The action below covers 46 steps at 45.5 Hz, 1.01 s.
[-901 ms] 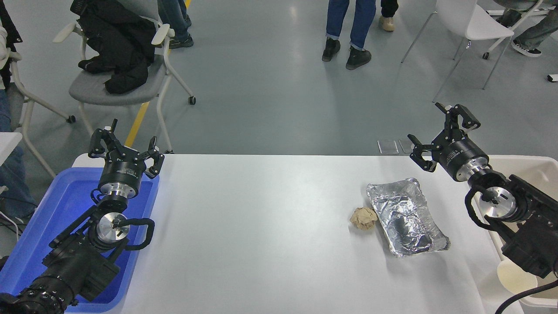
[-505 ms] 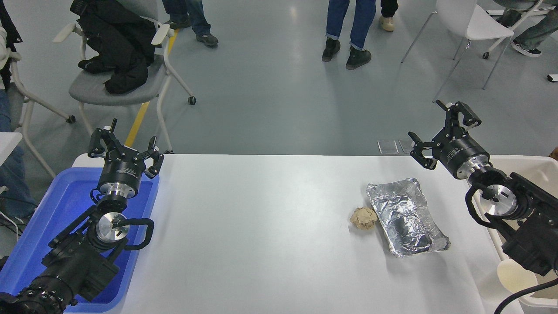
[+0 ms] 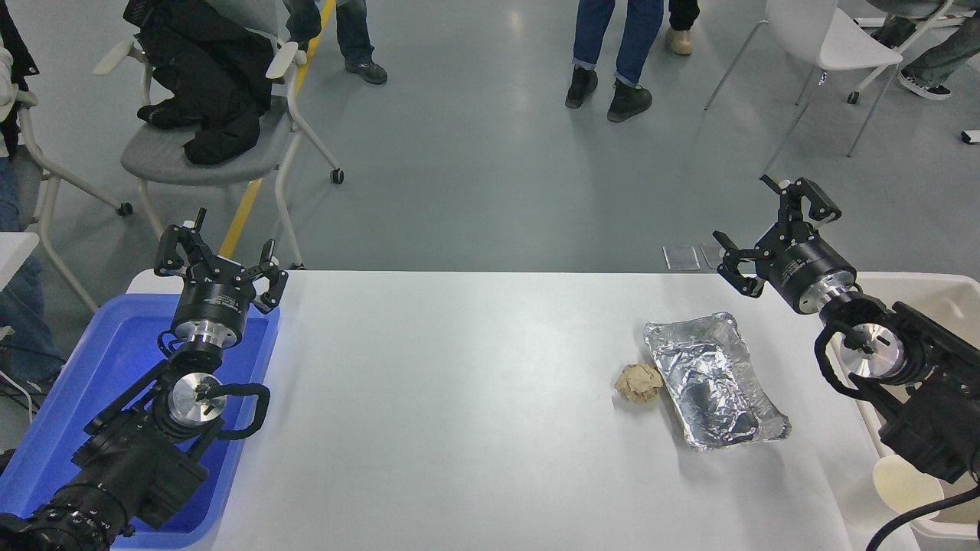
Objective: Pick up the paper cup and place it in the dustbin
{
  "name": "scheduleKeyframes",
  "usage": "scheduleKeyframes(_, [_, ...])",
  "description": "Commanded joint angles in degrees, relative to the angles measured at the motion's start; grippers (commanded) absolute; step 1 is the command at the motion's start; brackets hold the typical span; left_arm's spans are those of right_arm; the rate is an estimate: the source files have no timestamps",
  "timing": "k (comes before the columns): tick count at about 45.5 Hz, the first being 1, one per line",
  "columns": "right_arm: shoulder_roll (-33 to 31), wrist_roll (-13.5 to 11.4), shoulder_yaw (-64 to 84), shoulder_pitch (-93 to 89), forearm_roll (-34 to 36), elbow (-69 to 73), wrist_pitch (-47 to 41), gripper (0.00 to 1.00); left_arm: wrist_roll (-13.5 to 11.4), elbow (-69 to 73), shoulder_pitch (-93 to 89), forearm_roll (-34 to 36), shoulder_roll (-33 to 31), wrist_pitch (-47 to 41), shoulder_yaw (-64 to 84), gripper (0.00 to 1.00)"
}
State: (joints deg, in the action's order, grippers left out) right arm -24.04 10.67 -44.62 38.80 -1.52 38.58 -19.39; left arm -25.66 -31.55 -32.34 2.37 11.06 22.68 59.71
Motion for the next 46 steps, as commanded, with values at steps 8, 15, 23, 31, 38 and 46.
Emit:
scheduleKeyframes(8, [-2.3,-0.4,3.4,4.4,-1.3,0.5,0.1,1.00,0.0,0.0,0.0,0.0,0.0,0.0,0.0,0.99])
scheduleKeyframes(15, [-3.5,-0.4,8.8,7.9,-1.8,0.5,0.4,1.00,0.0,0.0,0.0,0.0,0.0,0.0,0.0,0.99])
scheduleKeyframes(23, [-7.1,-0.3,17.8,12.4,-1.6,0.9,0.4,1.00,0.0,0.0,0.0,0.0,0.0,0.0,0.0,0.99])
scheduleKeyframes(31, [-10.5,-0.2,33.2,21.7,-1.6,1.8,0.2,1.00,0.0,0.0,0.0,0.0,0.0,0.0,0.1,0.99])
scheduleKeyframes(38, [-13.0,0.0,45.7,30.0,-1.7,4.6,-0.2,1.00,0.0,0.0,0.0,0.0,0.0,0.0,0.1,0.99])
scheduleKeyframes(46, [-13.8,0.1,61.8,41.2,-3.4,10.6,-0.3,1.00,0.0,0.0,0.0,-0.1,0.0,0.0,0.1,0.99])
